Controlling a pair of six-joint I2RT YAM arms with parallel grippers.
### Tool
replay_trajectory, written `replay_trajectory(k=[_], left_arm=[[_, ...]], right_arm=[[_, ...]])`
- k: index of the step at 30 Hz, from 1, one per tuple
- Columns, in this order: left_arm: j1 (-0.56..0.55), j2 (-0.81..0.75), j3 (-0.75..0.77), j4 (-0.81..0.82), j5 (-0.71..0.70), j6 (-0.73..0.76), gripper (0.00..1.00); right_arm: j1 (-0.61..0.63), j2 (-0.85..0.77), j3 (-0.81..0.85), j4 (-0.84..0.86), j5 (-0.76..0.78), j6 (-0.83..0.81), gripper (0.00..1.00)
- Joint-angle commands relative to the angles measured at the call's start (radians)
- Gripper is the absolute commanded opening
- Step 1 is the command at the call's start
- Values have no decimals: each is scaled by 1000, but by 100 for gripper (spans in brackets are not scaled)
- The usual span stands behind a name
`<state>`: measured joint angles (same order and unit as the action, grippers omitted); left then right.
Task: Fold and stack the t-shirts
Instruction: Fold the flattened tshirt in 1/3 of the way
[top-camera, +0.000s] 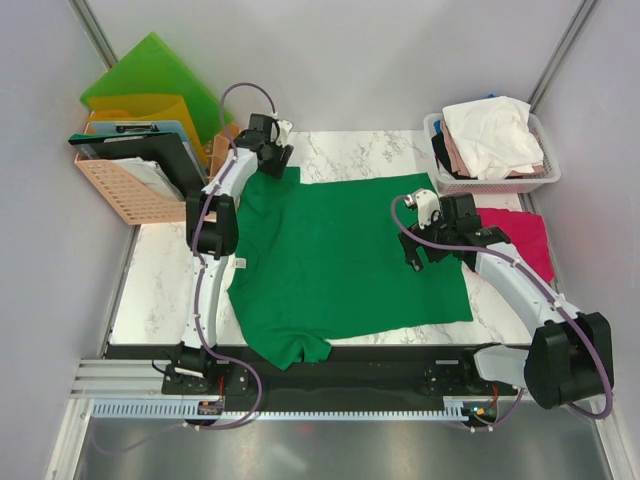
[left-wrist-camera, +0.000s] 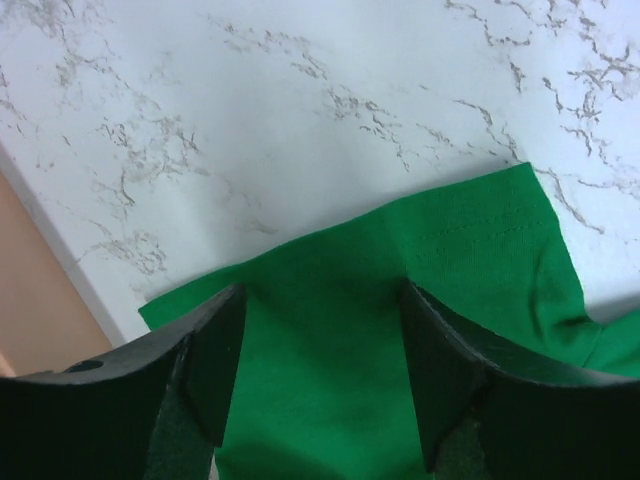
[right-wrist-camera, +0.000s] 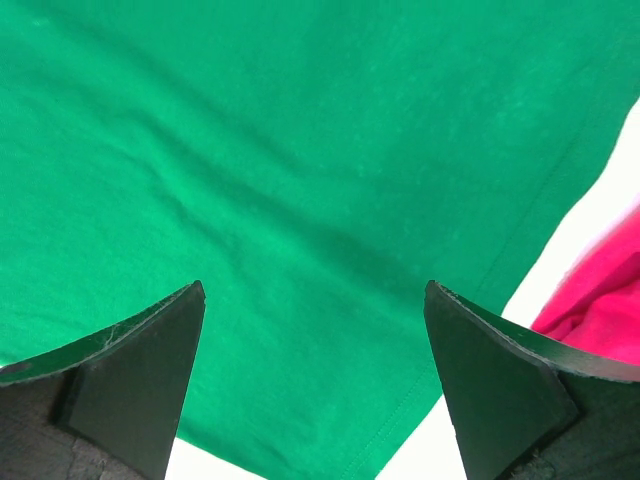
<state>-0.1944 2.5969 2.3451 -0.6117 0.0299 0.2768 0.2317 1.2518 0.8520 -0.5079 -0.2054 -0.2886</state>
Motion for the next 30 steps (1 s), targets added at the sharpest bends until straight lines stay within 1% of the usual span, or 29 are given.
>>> replay_trajectory(k=[1, 2, 3, 4, 6, 7, 8, 10, 11, 13, 14, 20, 23, 27, 28, 30], left_arm=[[1, 48, 8, -115, 2, 10, 70], [0, 42, 6, -137, 42, 12, 76], [-2, 42, 6, -155, 56, 7, 88], [-2, 39, 3, -189, 68, 12, 91], [-7, 29, -15, -207, 73, 33, 91], [-7, 25, -27, -210, 64, 36, 87], [-7, 16, -49, -209, 61, 45, 76], [-7, 14, -56, -215, 53, 50, 58], [-7, 14, -61, -215, 53, 55, 38], [-7, 12, -63, -220, 56, 50, 7], [-7, 11, -63, -218, 57, 47, 2], [-8, -23, -93, -214, 82, 36, 2], [-8, -81, -138, -206, 117, 25, 2], [-8, -228, -257, -145, 160, 16, 2], [-8, -298, -312, -132, 169, 15, 2], [-10, -360, -365, -106, 186, 15, 2]], right_arm=[[-2, -41, -10, 34, -15, -14, 98], [-2, -42, -13, 35, -15, -14, 98], [-2, -42, -13, 39, -17, -15, 98], [-2, -42, -13, 40, -17, -15, 98], [0, -43, -10, 43, -20, -14, 98], [-2, -45, -10, 43, -22, -14, 98], [-2, -46, -10, 45, -23, -14, 98], [-2, -49, -13, 46, -22, -15, 98], [-3, -52, -14, 46, -22, -15, 98], [-2, -55, -18, 46, -23, -15, 98], [-2, -55, -18, 46, -23, -17, 98], [-2, -49, -22, 46, -29, -23, 98], [-2, -43, -22, 48, -26, -26, 98], [-2, -38, -24, 46, -28, -30, 98], [-2, -35, -24, 46, -28, -32, 98], [-2, -34, -24, 46, -34, -34, 98]])
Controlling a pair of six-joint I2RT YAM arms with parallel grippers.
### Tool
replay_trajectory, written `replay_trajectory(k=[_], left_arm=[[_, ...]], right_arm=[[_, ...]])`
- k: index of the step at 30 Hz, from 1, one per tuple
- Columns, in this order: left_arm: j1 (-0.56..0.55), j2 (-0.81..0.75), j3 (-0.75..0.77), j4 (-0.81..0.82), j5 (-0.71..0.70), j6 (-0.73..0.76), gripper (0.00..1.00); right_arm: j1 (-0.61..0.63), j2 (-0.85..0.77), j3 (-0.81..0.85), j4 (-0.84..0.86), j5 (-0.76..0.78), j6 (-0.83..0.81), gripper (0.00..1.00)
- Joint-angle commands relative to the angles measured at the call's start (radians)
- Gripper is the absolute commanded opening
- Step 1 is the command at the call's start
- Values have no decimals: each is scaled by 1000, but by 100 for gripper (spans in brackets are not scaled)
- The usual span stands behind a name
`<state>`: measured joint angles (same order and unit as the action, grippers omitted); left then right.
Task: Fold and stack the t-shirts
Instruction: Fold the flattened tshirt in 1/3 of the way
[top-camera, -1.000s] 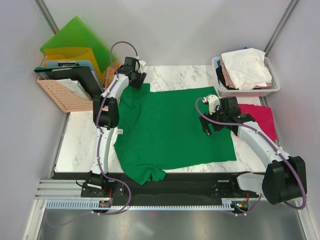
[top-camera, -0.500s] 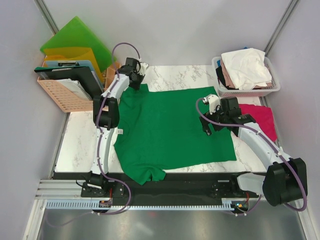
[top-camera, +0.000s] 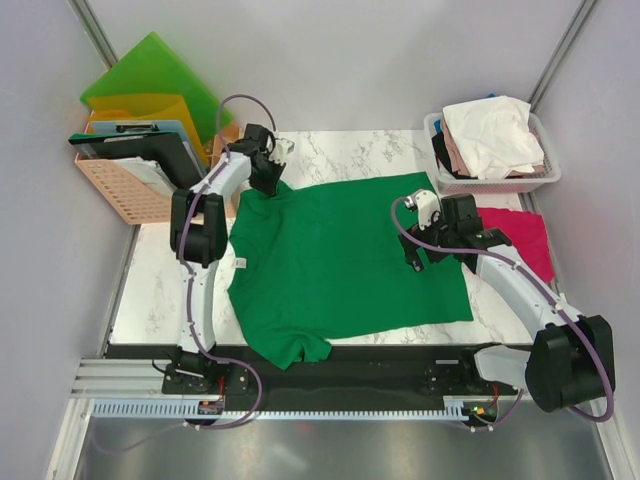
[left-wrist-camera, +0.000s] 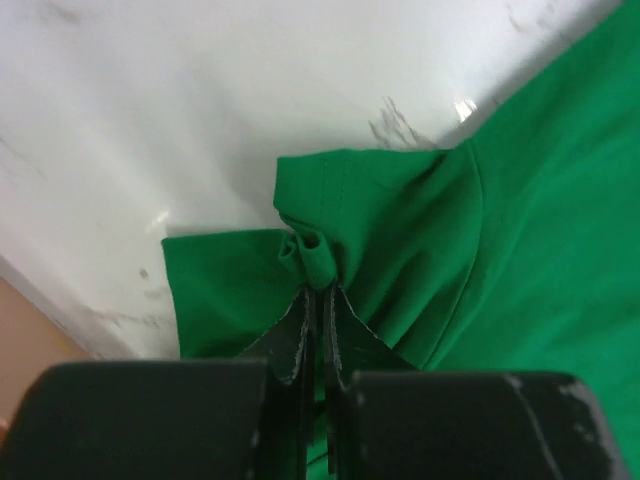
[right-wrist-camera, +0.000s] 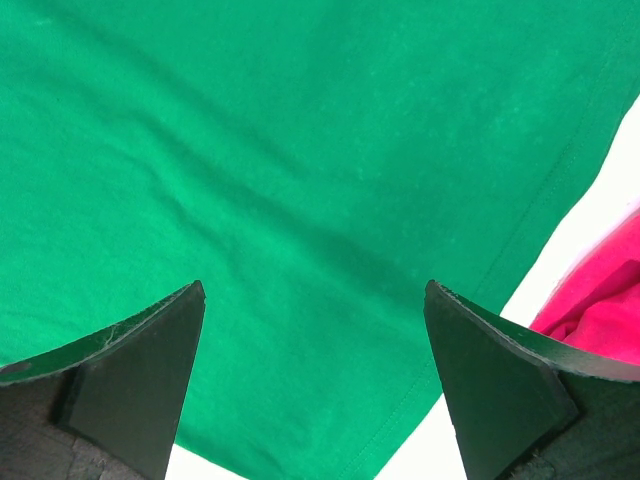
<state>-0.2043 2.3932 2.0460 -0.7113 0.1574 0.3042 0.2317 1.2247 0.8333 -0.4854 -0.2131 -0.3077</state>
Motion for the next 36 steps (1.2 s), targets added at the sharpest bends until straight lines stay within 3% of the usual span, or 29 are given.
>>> replay_trajectory(k=[1, 12, 13, 14, 16, 17, 18, 23, 28, 36], left_arm=[[-1, -192, -111, -4, 68, -11, 2], [-37, -561, -470, 3, 171, -45, 2], [-41, -580, -528, -4, 183, -47, 8], [-44, -600, -558, -11, 191, -47, 42], [-44, -658, -633, -7, 194, -47, 60], [-44, -673, -650, -2, 189, -47, 73], [-44, -686, -667, -1, 179, -47, 77], [-44, -735, -734, 22, 130, -40, 80], [-44, -784, -833, 208, 48, -54, 80], [-44, -640, -732, 259, 13, -71, 79]], right_arm=[[-2, -5, -3, 24, -29, -13, 98], [-2, -17, 3, 24, -35, -27, 98], [-3, -19, 4, 24, -34, -30, 98], [-2, -19, 6, 25, -35, -30, 98], [-3, -17, 10, 24, -37, -31, 98], [-2, -17, 10, 25, -39, -33, 98], [-3, -17, 12, 24, -39, -33, 98], [-2, -31, 10, 28, -28, -33, 98], [-2, -56, 0, 27, -40, -28, 98], [-2, -59, -10, 27, -40, -34, 98]])
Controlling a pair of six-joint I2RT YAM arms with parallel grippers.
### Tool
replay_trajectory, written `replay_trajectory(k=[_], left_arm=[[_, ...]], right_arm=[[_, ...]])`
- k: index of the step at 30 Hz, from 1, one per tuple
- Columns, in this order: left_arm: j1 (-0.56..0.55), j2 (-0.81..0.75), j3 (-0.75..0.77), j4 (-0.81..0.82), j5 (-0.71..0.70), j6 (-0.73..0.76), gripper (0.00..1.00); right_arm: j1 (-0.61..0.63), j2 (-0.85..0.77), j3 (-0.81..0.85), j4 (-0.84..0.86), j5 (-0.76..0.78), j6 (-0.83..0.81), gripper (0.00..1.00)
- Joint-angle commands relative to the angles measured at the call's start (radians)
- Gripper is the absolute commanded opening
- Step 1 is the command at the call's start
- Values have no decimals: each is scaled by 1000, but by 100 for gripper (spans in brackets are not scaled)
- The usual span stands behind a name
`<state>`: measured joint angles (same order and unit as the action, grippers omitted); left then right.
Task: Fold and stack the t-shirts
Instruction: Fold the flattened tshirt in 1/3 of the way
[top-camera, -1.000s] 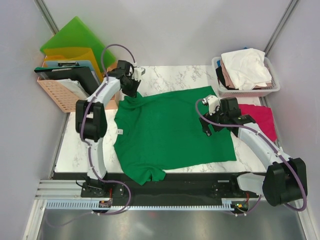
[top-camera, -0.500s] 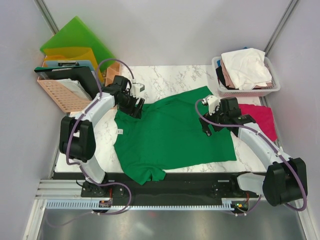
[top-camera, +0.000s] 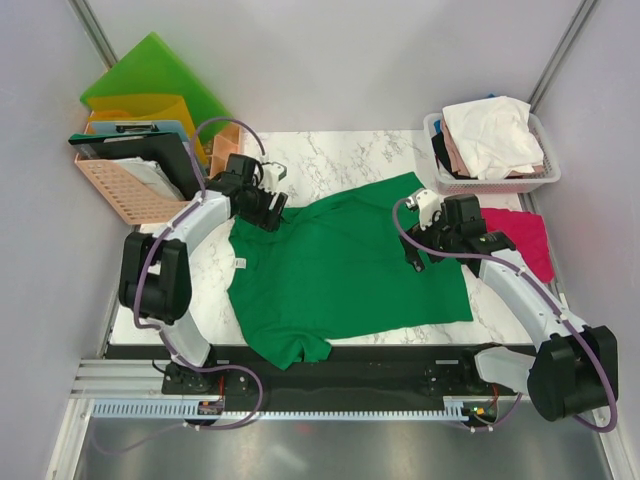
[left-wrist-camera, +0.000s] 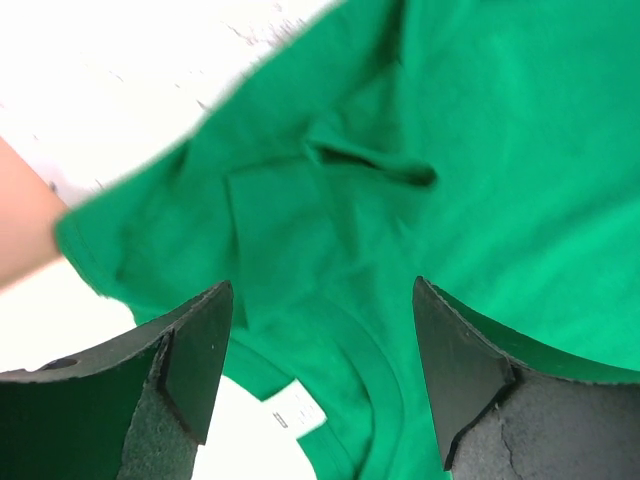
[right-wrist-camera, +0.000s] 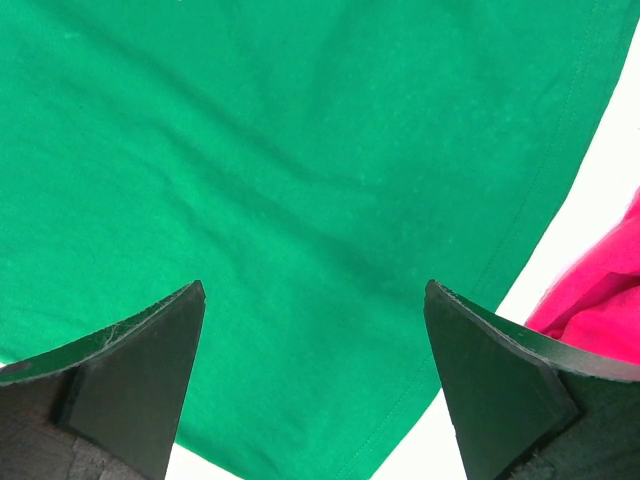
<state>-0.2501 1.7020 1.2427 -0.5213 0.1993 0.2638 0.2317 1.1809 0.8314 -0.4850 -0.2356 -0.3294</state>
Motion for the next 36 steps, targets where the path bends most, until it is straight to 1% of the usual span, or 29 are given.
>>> replay_trajectory(k=[1, 6, 8, 9, 11, 12, 15, 20, 21, 22, 25, 26, 28, 32, 33, 34, 36], left_arm=[[3, 64, 89, 69, -32, -35, 79], [3, 146, 202, 58, -3, -29, 79], [3, 200, 270, 47, -6, -20, 79], [3, 220, 317, 34, -6, -14, 79], [5, 269, 365, 4, 5, -12, 79], [3, 287, 412, -35, 24, -12, 79], [5, 338, 469, -88, 48, -24, 76], [3, 338, 436, -94, 80, -38, 75], [5, 337, 417, -97, 86, -43, 74], [5, 332, 403, -100, 89, -50, 71], [3, 294, 330, -109, 126, -63, 68], [3, 280, 283, -109, 133, -63, 67], [3, 245, 235, -109, 129, -51, 68], [3, 222, 135, -95, 74, -15, 68], [3, 216, 123, -88, 71, -11, 66], [3, 199, 112, -82, 69, -9, 49], [3, 183, 90, -62, 74, -14, 33]], right_arm=[[-2, -14, -8, 25, -18, -13, 98], [-2, -6, -8, 22, -19, -14, 98], [-3, -1, -8, 20, -18, -16, 98], [-2, 2, -8, 19, -11, -17, 98], [-3, 3, -8, 19, -7, -19, 98], [-2, 3, -9, 19, -4, -19, 98], [-2, 6, -8, 20, 1, -20, 98], [-3, 8, -8, 20, 4, -23, 98], [-2, 14, -6, 20, 5, -22, 98], [-2, 14, -5, 20, 7, -22, 98], [0, 16, -5, 22, 10, -22, 98], [0, 14, -5, 20, 10, -22, 98], [0, 6, -5, 20, 7, -20, 98], [0, -3, -3, 23, -13, -19, 98], [-3, 0, -2, 22, -11, -17, 98], [-2, 2, -3, 23, -11, -17, 98], [-2, 0, -5, 22, -8, -17, 98]])
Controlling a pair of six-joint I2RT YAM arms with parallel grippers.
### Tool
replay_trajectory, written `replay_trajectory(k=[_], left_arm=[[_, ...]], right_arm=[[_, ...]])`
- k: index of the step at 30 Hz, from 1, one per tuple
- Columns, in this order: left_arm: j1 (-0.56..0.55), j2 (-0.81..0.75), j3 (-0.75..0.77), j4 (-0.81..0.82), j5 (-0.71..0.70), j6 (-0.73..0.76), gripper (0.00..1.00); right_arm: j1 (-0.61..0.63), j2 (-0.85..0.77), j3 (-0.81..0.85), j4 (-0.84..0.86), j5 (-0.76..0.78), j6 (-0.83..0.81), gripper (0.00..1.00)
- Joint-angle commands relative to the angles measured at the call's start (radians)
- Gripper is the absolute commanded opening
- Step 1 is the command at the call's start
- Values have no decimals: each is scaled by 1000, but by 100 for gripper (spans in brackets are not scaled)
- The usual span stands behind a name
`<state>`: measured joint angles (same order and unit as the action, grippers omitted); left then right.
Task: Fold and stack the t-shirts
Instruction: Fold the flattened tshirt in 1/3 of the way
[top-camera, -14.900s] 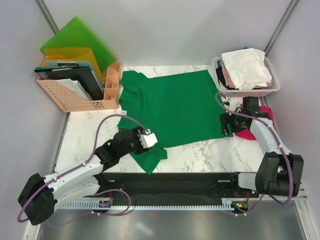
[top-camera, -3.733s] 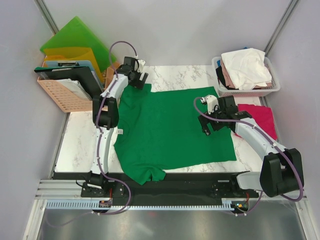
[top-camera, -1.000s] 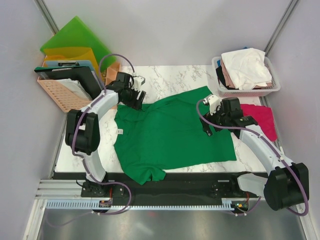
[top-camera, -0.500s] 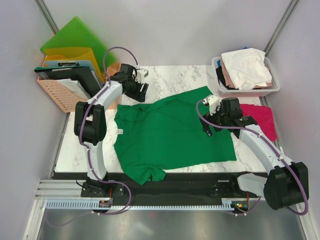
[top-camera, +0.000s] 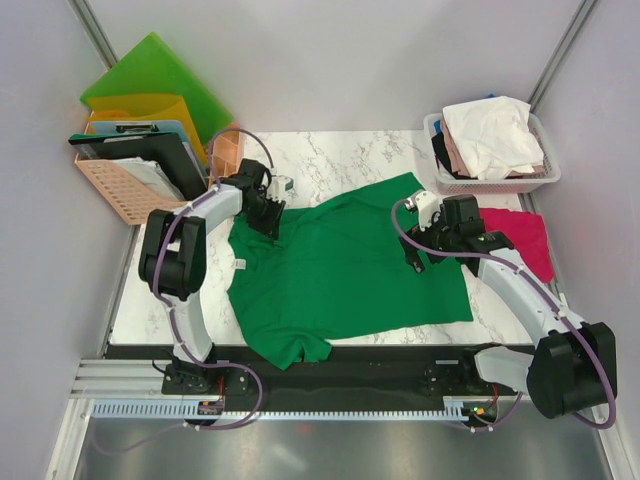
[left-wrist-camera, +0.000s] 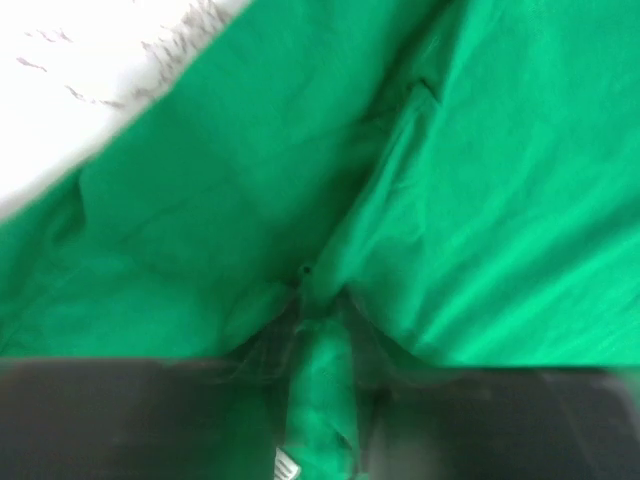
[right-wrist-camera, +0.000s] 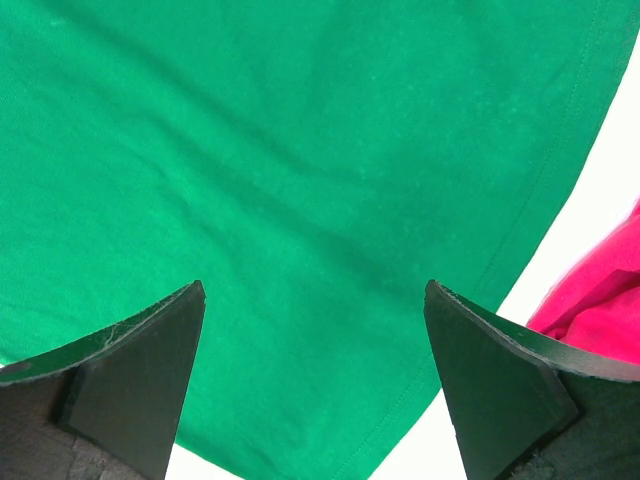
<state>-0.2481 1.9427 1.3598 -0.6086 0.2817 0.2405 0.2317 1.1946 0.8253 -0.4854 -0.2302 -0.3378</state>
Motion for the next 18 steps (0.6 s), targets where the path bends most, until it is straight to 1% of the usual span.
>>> replay_trajectory(k=[1, 2, 7, 11, 13, 15, 17, 18], left_arm=[[1, -70, -27, 26, -6, 8, 10], [1, -74, -27, 27, -3, 0, 2], [1, -137, -65, 21, 17, -10, 2], [1, -244, -161, 23, 30, -20, 2], [1, -327, -197, 23, 39, -30, 2], [0, -411, -260, 18, 68, -46, 2], [-2, -461, -286, 4, 91, -59, 2], [-2, -497, -297, -5, 103, -60, 12]], right_arm=[[-3, -12, 0, 22, -14, -10, 98], [-2, -12, 0, 22, -15, -10, 98], [-2, -12, 0, 22, -12, -13, 98], [-3, -3, 1, 22, -9, -17, 98], [-3, 3, 3, 21, -9, -18, 98], [-3, 11, 6, 21, -11, -20, 98], [-2, 14, 8, 21, -11, -20, 98], [-2, 16, 9, 22, -11, -21, 98]])
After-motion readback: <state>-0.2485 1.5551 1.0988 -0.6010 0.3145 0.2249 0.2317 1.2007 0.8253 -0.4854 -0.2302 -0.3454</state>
